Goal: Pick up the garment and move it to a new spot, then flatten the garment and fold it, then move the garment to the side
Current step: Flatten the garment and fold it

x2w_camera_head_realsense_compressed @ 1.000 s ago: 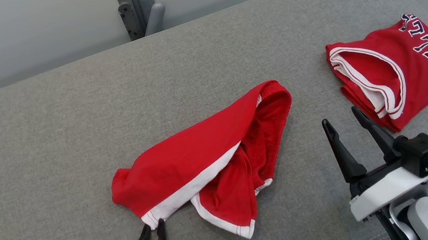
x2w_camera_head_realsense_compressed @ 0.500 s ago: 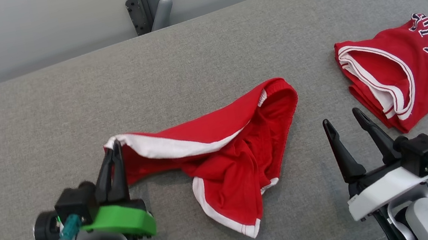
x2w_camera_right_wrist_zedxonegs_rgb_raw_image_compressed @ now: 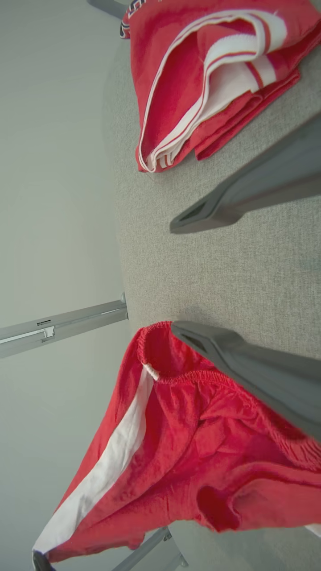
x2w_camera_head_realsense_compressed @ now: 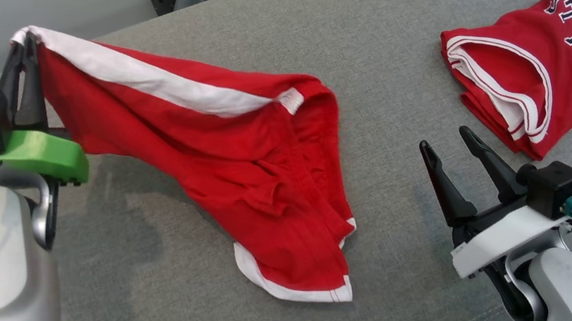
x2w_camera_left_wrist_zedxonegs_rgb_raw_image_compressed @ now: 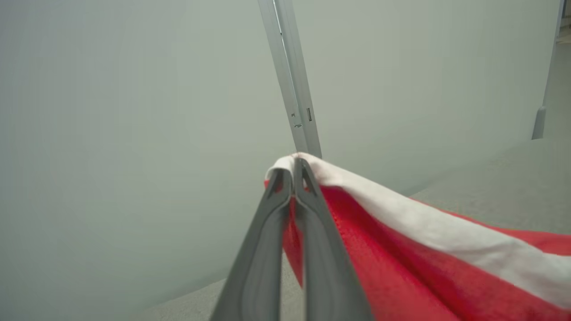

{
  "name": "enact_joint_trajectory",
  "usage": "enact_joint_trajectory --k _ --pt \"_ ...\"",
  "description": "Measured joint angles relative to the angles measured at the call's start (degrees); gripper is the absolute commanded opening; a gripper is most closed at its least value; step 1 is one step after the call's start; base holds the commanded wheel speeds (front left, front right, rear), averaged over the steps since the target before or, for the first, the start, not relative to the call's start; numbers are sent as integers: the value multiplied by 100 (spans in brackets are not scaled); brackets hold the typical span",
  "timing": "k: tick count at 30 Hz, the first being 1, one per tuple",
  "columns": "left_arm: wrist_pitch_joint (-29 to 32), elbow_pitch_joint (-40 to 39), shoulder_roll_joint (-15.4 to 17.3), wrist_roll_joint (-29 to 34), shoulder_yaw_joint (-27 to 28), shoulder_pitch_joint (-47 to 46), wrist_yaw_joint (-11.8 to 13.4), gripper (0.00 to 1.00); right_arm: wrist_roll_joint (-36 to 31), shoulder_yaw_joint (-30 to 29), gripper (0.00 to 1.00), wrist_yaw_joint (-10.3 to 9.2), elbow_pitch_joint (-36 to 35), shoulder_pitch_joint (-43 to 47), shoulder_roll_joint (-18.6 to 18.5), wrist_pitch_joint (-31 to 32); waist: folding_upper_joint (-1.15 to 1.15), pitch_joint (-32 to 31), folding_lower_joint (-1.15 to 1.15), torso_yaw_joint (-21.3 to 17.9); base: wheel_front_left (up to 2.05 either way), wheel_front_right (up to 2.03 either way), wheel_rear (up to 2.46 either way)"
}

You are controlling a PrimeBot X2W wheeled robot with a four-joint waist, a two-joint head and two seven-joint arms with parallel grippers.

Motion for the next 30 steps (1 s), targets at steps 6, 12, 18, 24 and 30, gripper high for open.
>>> enact_joint_trajectory --k 6,12,18,24,30 --pt "1 868 309 -12 64 -521 15 100 24 64 100 0 20 -138 48 0 0 222 0 -120 0 0 0" --pt "1 1043 278 -126 249 -343 129 100 25 40 100 0 77 -211 87 0 0 275 0 -151 0 0 0" --pt "0 545 -70 -264 441 604 151 100 20 15 100 0 151 -139 103 0 0 53 0 -32 0 0 0" --pt "1 68 -639 -389 545 1683 123 100 3 51 100 0 203 -28 113 0 0 -297 0 104 0 0 0" --pt "1 -291 -1035 -394 174 2563 26 100 -5 33 100 0 272 162 120 0 0 -645 0 205 0 0 0"
